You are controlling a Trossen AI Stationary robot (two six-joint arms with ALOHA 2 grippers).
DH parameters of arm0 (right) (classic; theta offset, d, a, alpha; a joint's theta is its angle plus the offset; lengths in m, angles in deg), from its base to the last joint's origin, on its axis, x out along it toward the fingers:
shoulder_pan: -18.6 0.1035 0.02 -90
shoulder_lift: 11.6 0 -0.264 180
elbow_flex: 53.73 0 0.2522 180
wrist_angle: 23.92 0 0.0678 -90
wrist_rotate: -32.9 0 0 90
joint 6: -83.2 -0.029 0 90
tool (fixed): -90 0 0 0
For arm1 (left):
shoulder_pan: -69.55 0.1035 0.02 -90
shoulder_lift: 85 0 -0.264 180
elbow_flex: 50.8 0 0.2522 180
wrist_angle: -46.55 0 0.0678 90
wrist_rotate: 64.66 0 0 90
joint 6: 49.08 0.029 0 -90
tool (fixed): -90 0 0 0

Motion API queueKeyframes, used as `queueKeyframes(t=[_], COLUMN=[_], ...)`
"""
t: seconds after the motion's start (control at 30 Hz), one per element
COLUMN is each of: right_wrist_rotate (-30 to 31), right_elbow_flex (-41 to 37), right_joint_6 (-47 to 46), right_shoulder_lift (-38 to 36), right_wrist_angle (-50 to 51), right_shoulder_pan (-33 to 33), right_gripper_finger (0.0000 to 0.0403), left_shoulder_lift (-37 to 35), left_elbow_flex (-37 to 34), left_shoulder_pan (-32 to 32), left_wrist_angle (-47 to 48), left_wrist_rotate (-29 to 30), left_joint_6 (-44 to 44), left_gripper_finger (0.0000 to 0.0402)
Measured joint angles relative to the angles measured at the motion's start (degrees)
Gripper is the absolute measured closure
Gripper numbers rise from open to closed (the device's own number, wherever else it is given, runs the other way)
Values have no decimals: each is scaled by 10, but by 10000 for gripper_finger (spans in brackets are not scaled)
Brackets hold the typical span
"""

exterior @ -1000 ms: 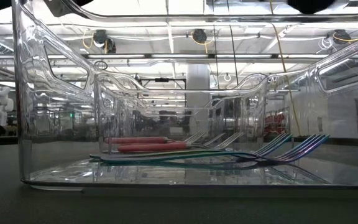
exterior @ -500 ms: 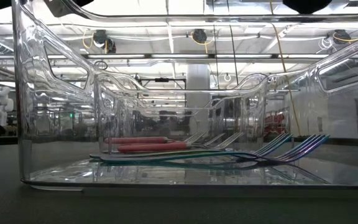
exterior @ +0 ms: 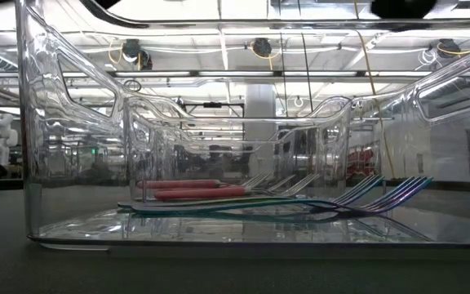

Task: Sort silverware by color (type)
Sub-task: Put the left blue fork into the bottom transparent bin

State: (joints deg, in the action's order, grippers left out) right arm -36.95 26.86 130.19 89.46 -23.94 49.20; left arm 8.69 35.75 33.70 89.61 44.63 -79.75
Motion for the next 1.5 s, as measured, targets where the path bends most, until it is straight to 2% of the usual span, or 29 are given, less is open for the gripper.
queueKeyframes(t=[0.07,0.17,0.3,0.4,0.57,0.73,0.87,1.17,1.5], right_wrist_rotate=[10,29,58,84,137,186,206,208,208], right_elbow_flex=[0,0,1,1,1,1,1,1,1], right_joint_6=[5,3,-6,-17,-39,-70,-101,-123,-124], right_shoulder_lift=[-4,-16,-39,-54,-82,-111,-127,-133,-133], right_wrist_angle=[3,10,37,59,100,141,167,191,188], right_shoulder_pan=[1,10,27,43,70,91,101,101,102], right_gripper_finger=[400,401,401,402,402,402,402,402,401], left_shoulder_lift=[0,0,0,-2,-2,-2,-2,-2,4], left_elbow_flex=[0,4,27,53,88,92,93,93,93], left_shoulder_pan=[0,-2,-1,-6,-25,-51,-65,-69,-67], left_wrist_angle=[2,12,32,40,41,44,47,82,118], left_wrist_rotate=[23,35,40,68,159,231,245,293,297], left_joint_6=[15,95,132,132,164,181,199,207,206], left_gripper_finger=[308,277,260,258,258,258,258,258,258])
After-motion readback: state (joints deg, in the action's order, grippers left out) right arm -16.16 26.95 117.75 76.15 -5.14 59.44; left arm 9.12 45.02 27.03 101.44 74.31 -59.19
